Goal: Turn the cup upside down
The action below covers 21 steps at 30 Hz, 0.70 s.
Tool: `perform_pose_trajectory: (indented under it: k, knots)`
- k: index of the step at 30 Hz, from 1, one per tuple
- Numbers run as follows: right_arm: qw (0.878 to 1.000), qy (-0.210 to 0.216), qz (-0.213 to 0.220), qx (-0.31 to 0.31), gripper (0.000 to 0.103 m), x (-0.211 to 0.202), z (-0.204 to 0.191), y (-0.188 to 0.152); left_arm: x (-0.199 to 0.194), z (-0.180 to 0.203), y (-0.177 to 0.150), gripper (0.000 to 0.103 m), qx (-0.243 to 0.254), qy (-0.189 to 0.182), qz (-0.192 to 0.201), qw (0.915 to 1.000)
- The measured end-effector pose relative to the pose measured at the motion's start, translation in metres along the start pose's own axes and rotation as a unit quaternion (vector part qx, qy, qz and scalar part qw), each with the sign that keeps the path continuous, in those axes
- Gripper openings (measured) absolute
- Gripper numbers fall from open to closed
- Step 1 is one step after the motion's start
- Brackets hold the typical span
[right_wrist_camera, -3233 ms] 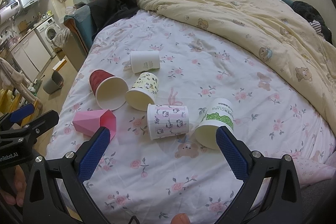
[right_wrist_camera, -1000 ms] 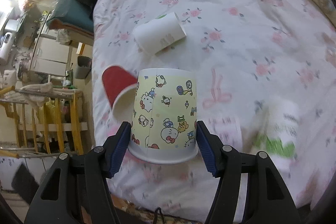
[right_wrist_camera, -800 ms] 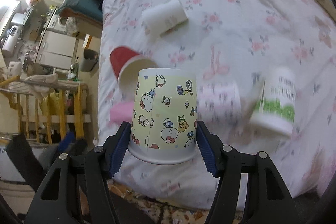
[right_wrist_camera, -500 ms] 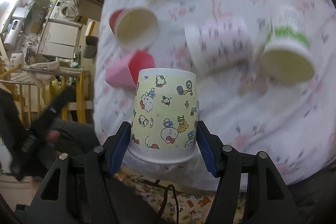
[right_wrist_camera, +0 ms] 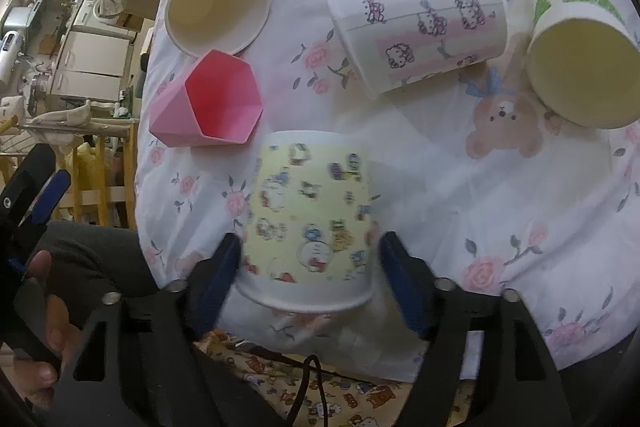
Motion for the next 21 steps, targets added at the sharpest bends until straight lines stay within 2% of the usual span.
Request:
perform_pose_trajectory:
  k: [3, 9, 15, 21]
  knots:
    - [1.0, 0.009, 0.009, -0.001, 0.095, -0.011, -0.001, -0.006, 0.0, 0.001, 0.0, 0.103, 0.001, 0.0, 0.0, 1.0]
    - [0.998, 0.032, 0.054, -0.02, 0.095, -0.061, -0.012, 0.002, 0.0, 0.001, -0.001, 0.103, -0.001, 0.001, 0.0, 1.0]
    - [0.99, 0.01, 0.136, -0.042, 0.095, -0.116, -0.004, 0.013, 0.002, 0.001, -0.003, 0.103, -0.001, -0.002, -0.003, 1.0]
    - [0.984, 0.007, 0.174, -0.028, 0.095, -0.128, 0.014, 0.018, 0.007, 0.009, -0.011, 0.103, 0.02, 0.002, -0.014, 0.9997]
Point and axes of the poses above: each gripper's, at about its wrist camera, not at the fingertips, and x roughly the way its jaws point, z to its right, y to its top, the point moved 9 cm from there along x, roughly the way its jaws point, and after that the axes turned 3 degrees about y, right-handed, at the moved point
